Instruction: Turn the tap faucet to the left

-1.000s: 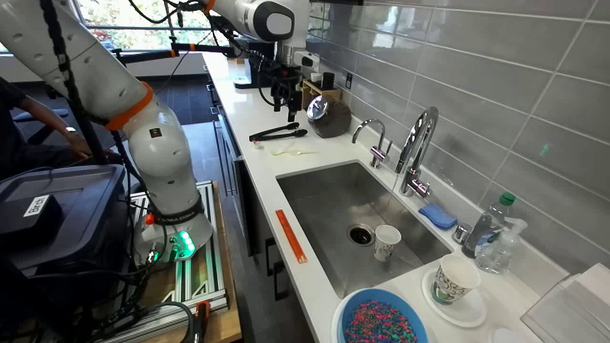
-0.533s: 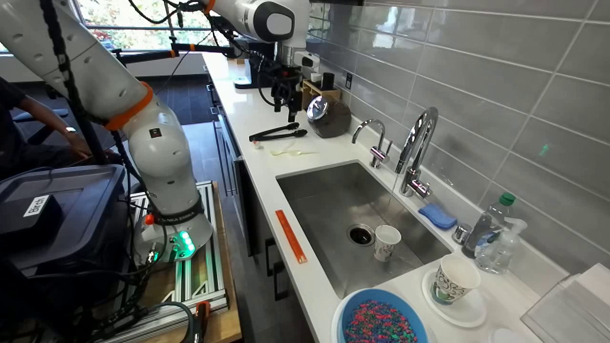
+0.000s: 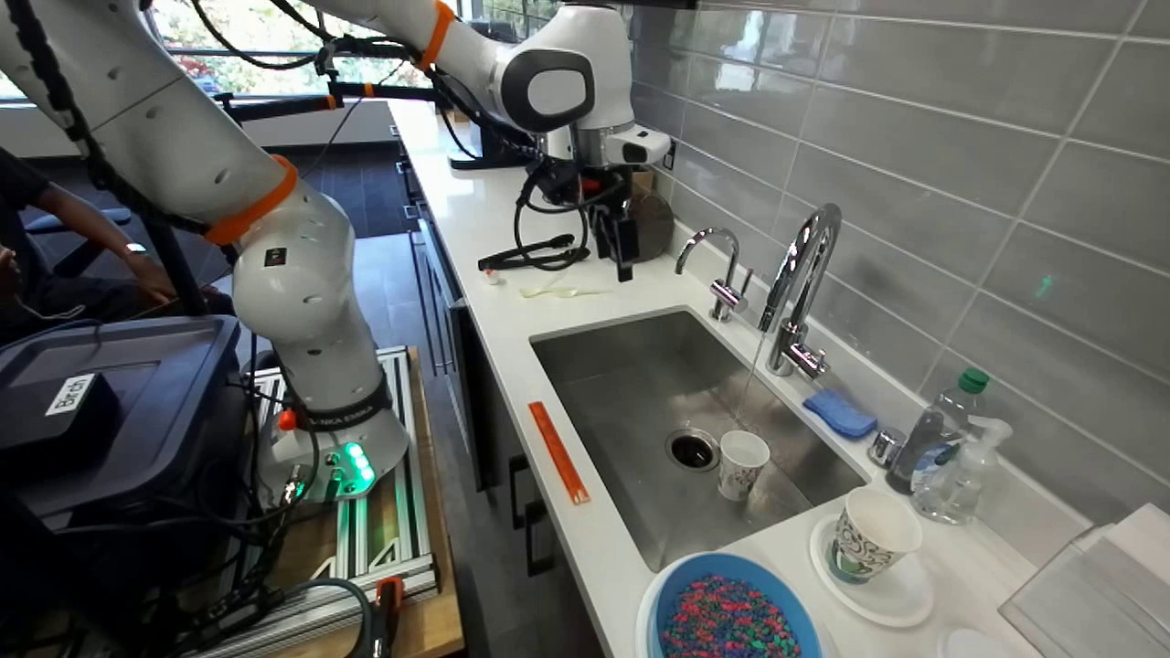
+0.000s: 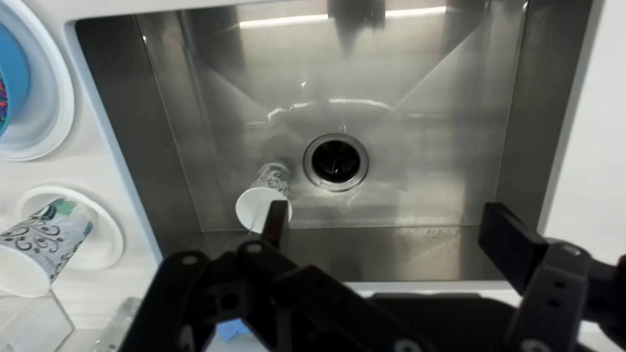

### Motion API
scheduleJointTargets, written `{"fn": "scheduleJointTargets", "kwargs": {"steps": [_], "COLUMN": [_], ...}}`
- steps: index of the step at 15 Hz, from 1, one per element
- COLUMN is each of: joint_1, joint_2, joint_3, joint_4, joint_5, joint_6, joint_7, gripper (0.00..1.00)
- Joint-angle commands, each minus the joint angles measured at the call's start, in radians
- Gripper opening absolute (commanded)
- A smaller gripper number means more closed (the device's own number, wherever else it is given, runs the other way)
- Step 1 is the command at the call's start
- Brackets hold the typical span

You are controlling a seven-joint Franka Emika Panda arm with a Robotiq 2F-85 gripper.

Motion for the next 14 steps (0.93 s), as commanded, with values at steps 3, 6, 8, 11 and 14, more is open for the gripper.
{"fn": "scheduleJointTargets", "kwargs": {"steps": [3, 6, 8, 11, 14], "joint_1": [-0.105, -0.126, -0.125, -0.104, -0.090], "joint_2": [0.045, 0.118, 0.174, 0.256, 0.331], "joint_3": [-0.064, -0.088, -0.103, -0.132, -0.147], "joint_4": [-0.081, -0.073, -0.059, -0.036, 0.000], "joint_5": [-0.069, -0.050, -0.034, -0.008, 0.003], "joint_6": [0.369, 0.539, 0.631, 0.748, 0.832], "joint_7": [-0.009, -0.036, -0.059, -0.099, -0.126], "gripper": [1.00, 1.00, 1.00, 1.00, 1.00]}}
